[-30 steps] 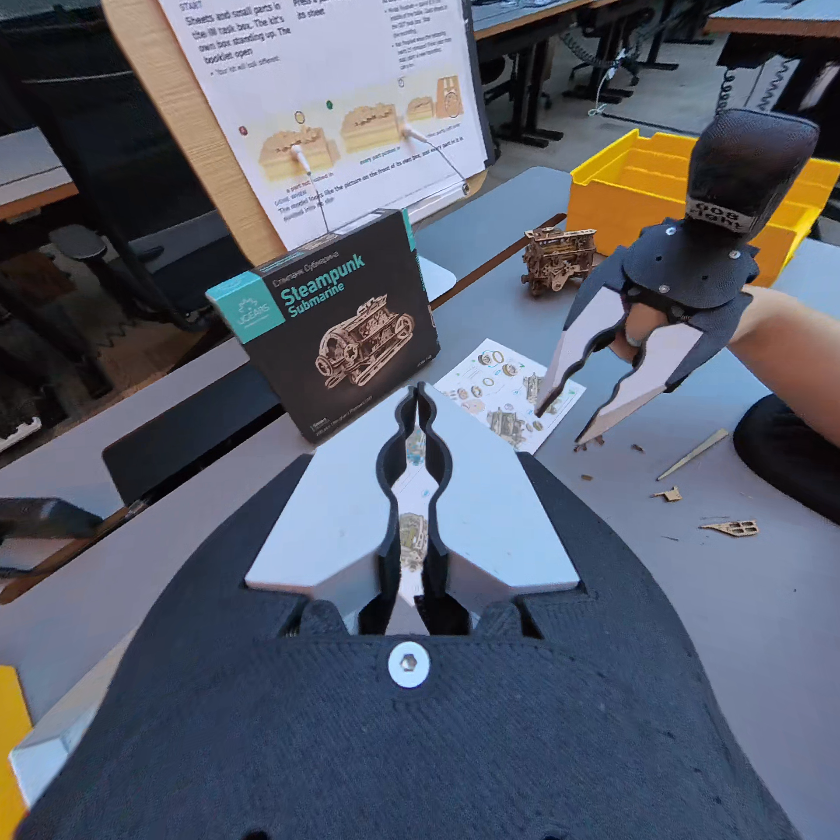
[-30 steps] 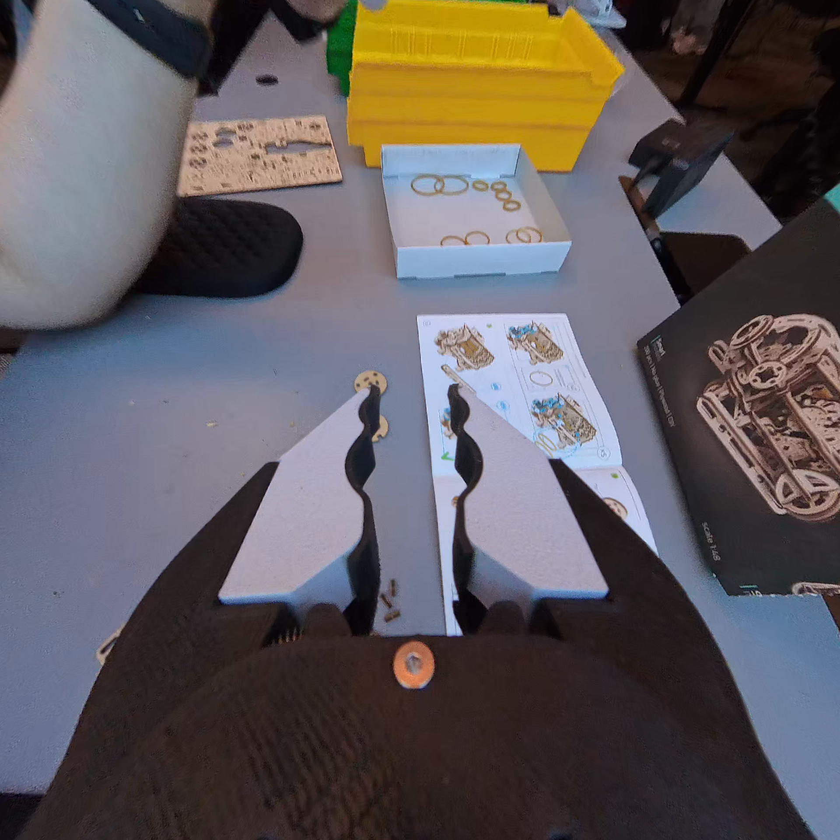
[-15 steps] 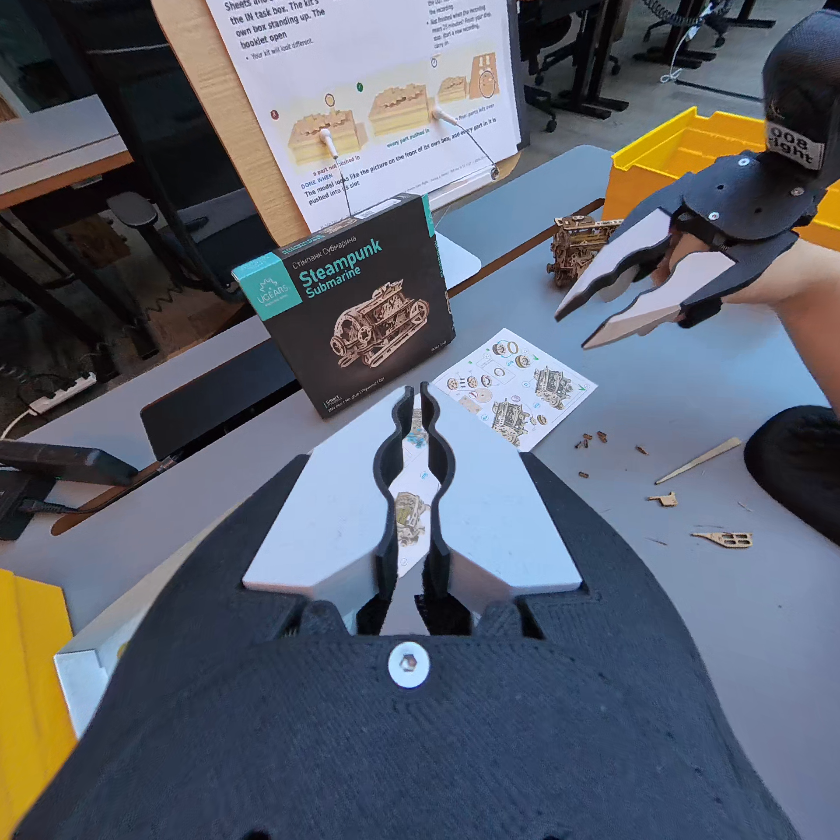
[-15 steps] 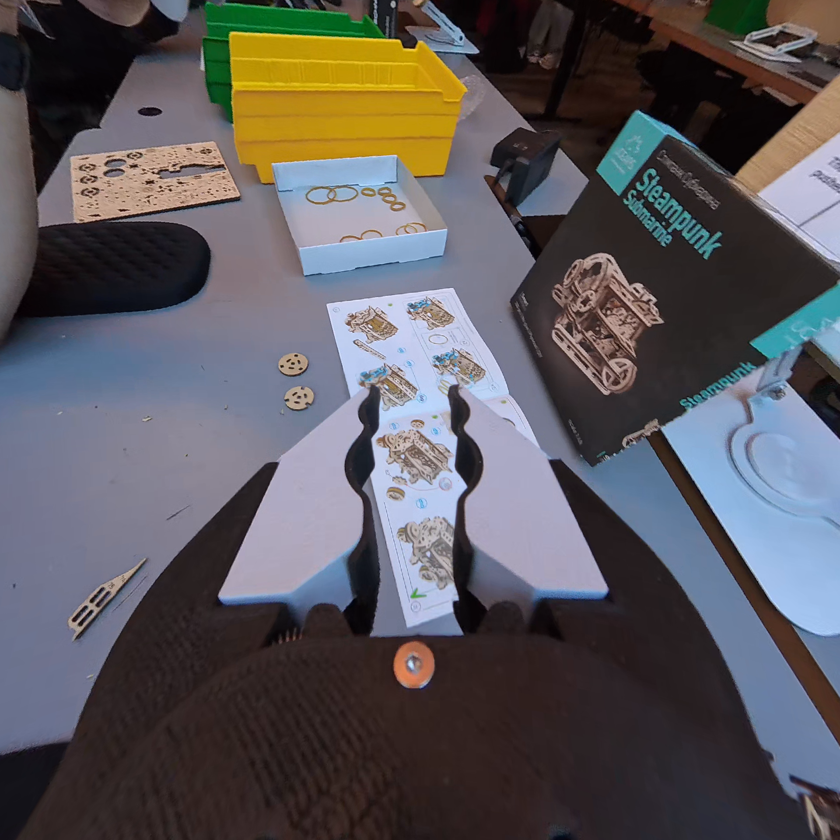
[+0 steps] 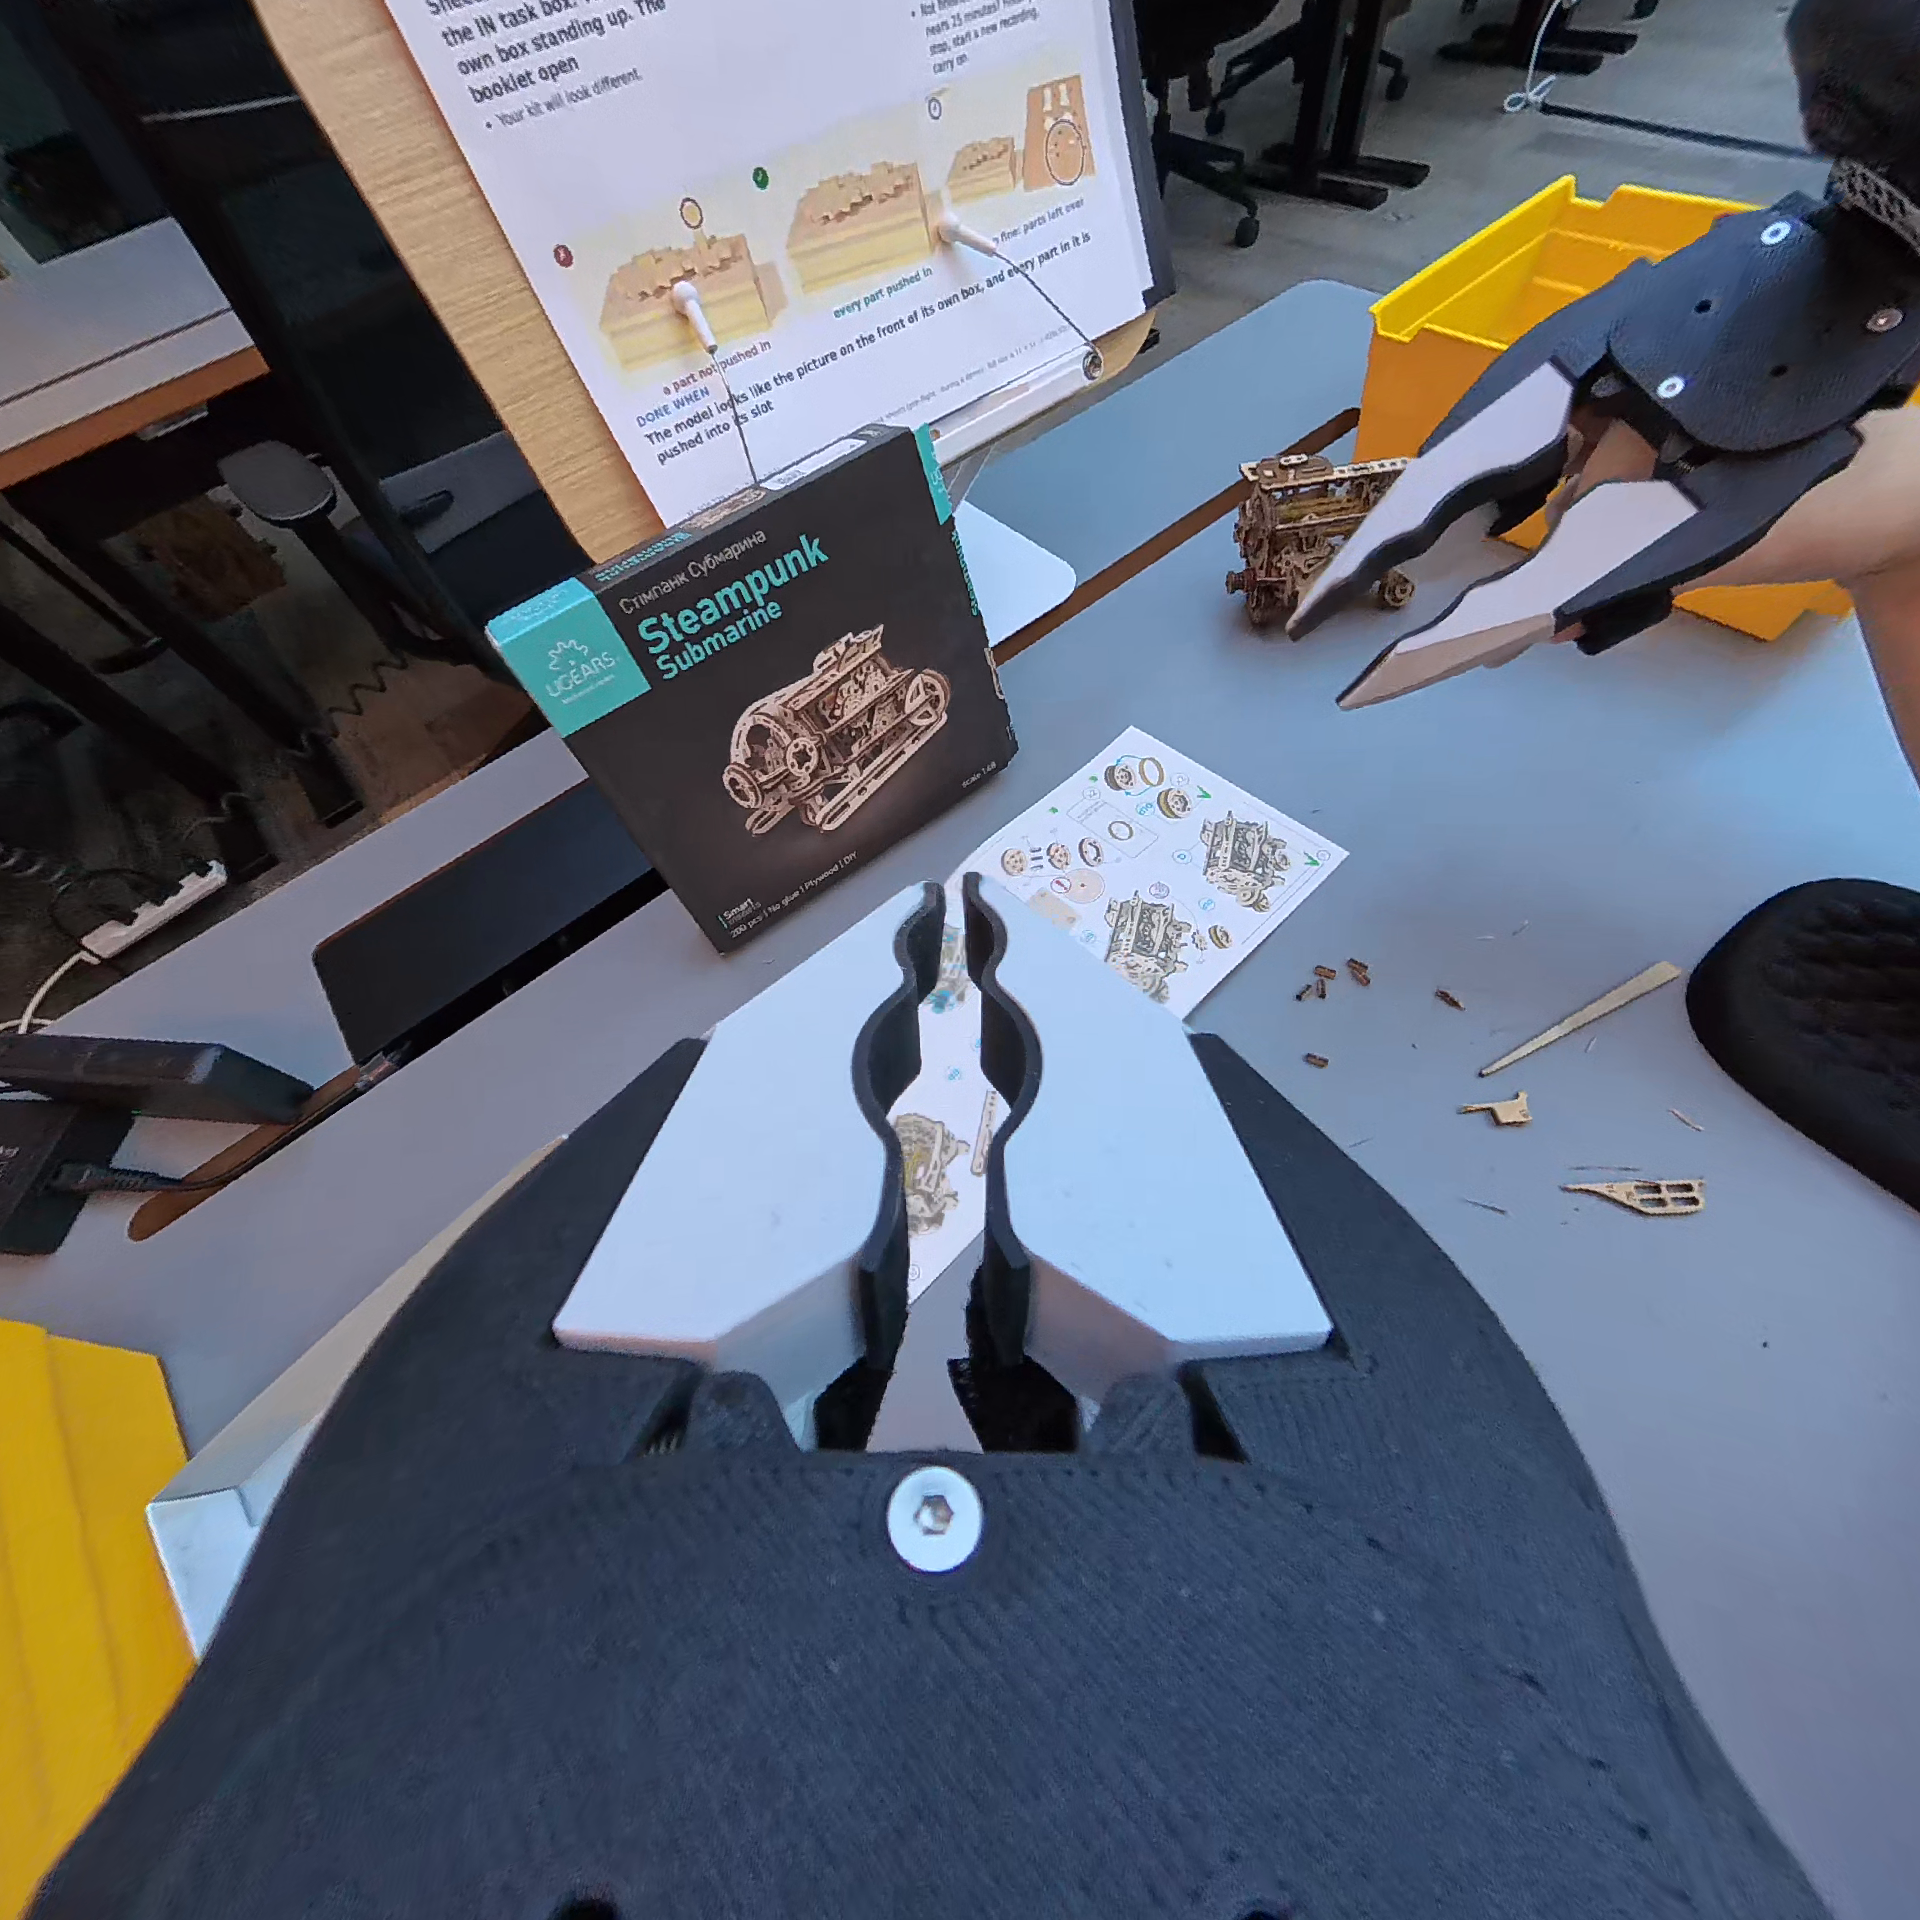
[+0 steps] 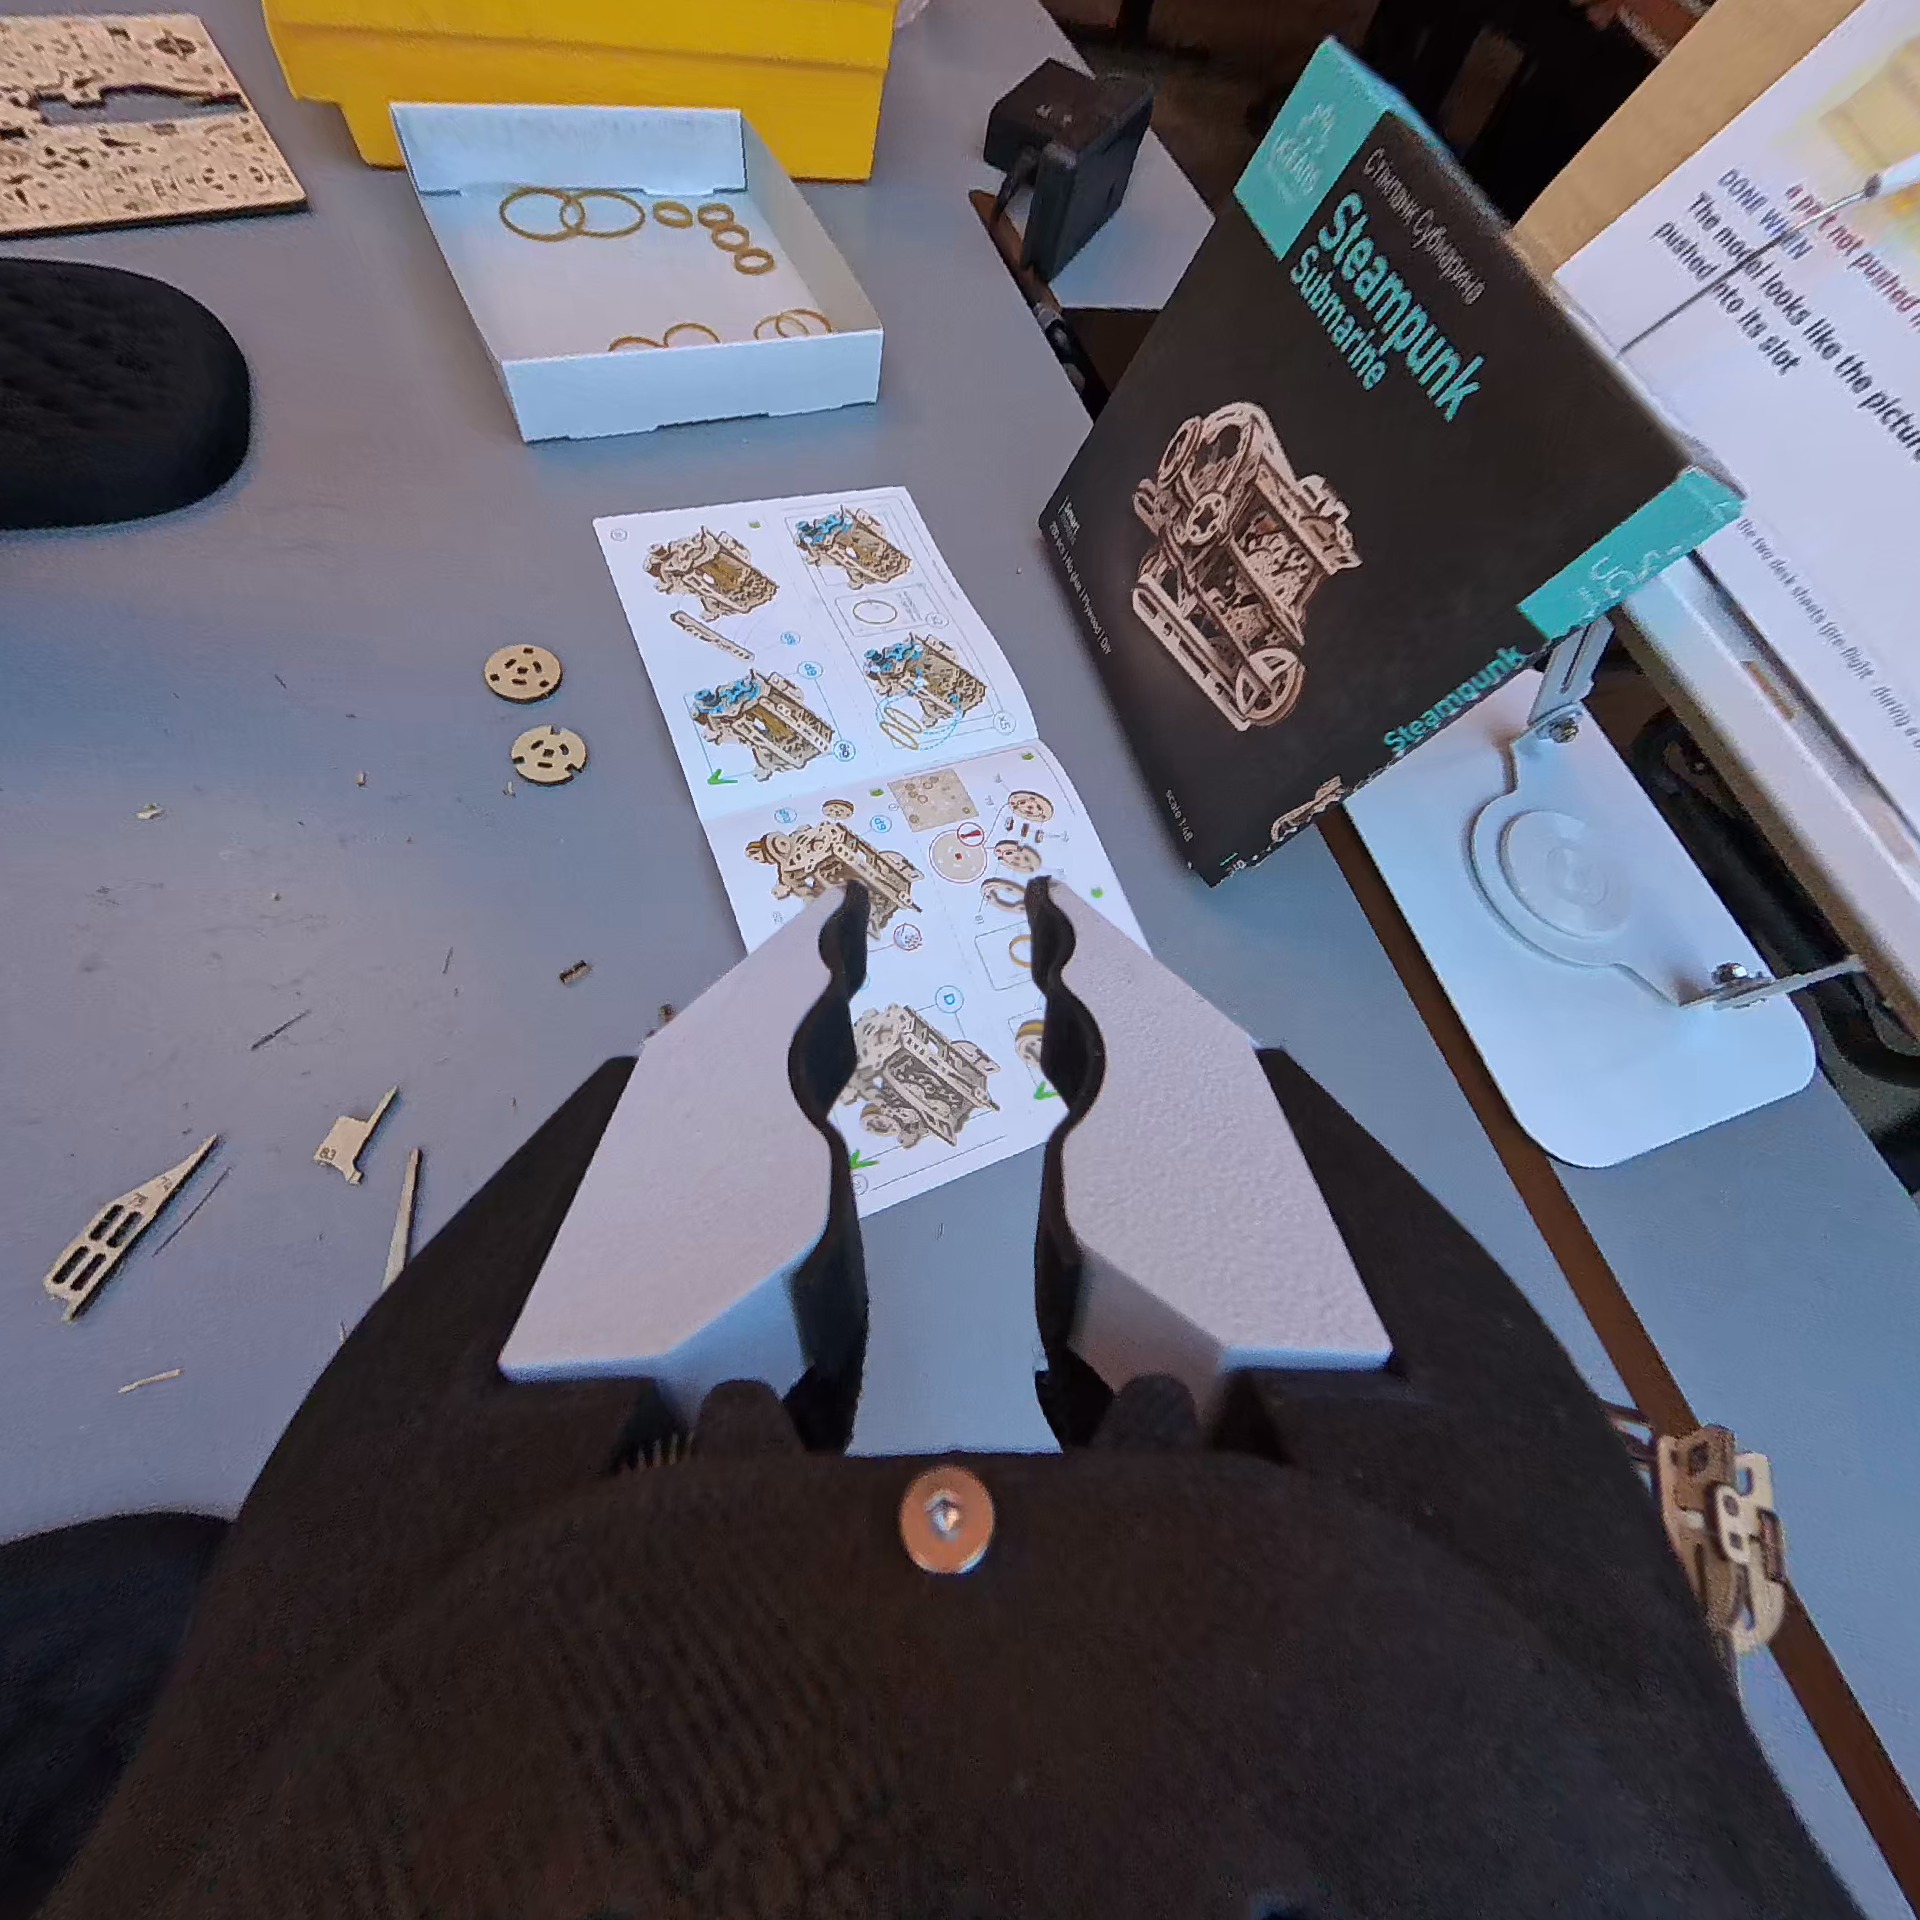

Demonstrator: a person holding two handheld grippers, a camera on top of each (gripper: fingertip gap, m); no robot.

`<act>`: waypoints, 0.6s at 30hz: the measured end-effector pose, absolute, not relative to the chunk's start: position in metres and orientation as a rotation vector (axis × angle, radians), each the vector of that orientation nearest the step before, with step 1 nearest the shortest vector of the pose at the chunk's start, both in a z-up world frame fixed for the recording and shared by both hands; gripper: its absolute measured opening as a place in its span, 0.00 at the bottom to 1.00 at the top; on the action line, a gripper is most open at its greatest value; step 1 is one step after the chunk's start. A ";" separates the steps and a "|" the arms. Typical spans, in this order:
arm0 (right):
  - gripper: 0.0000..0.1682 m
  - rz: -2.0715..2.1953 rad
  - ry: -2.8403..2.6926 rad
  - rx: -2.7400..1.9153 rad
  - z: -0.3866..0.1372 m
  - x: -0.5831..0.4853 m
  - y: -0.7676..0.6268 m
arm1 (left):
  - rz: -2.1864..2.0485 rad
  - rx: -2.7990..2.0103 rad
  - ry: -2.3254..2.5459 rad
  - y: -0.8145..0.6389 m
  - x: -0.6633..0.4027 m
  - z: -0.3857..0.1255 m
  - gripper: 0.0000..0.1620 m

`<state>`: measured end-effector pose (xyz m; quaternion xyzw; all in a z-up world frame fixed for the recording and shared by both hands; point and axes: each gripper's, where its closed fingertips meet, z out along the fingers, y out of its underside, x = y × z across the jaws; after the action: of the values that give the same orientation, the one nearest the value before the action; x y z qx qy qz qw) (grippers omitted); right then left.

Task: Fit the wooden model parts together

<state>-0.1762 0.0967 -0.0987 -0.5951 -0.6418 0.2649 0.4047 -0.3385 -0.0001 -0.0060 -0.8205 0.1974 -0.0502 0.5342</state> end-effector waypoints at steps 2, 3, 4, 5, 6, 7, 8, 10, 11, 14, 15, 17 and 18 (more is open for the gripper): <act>0.18 0.652 -1.650 -1.528 -0.109 -0.176 0.098 | -0.116 -1.957 0.442 -0.001 -0.344 -0.005 0.01; 0.18 0.642 -1.662 -1.541 -0.114 -0.176 0.099 | -0.116 -1.955 0.429 -0.001 -0.347 -0.004 0.01; 0.18 0.638 -1.674 -1.555 -0.118 -0.176 0.100 | -0.116 -1.954 0.418 -0.001 -0.348 -0.003 0.01; 0.18 0.639 -1.682 -1.568 -0.122 -0.176 0.100 | -0.117 -1.949 0.413 0.000 -0.348 -0.002 0.01; 0.18 0.639 -1.688 -1.579 -0.125 -0.176 0.100 | -0.120 -1.944 0.415 0.001 -0.348 -0.001 0.01; 0.18 0.630 -1.693 -1.585 -0.127 -0.175 0.101 | -0.125 -1.944 0.422 0.002 -0.346 -0.001 0.01; 0.18 0.611 -1.698 -1.591 -0.128 -0.175 0.102 | -0.126 -1.945 0.430 0.003 -0.344 -0.002 0.01; 0.18 0.565 -1.710 -1.609 -0.131 -0.172 0.103 | -0.124 -1.944 0.447 0.005 -0.340 -0.002 0.01; 0.18 0.546 -1.721 -1.616 -0.133 -0.171 0.103 | -0.127 -1.938 0.453 0.005 -0.338 -0.002 0.01; 0.18 0.496 -1.756 -1.626 -0.139 -0.168 0.105 | -0.131 -1.931 0.482 0.005 -0.331 -0.001 0.01; 0.18 0.501 -1.756 -1.636 -0.140 -0.168 0.105 | -0.125 -1.919 0.484 0.007 -0.331 0.001 0.01; 0.18 0.533 -1.753 -1.649 -0.141 -0.170 0.102 | -0.129 -1.907 0.475 0.010 -0.330 0.003 0.00; 0.18 0.544 -1.754 -1.650 -0.142 -0.170 0.100 | -0.139 -1.904 0.472 0.011 -0.328 0.003 0.00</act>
<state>-0.1703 0.1000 -0.1418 -0.6309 -0.6706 0.2082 0.3302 -0.3285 0.0115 0.0028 -0.8060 0.1997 -0.0587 0.5542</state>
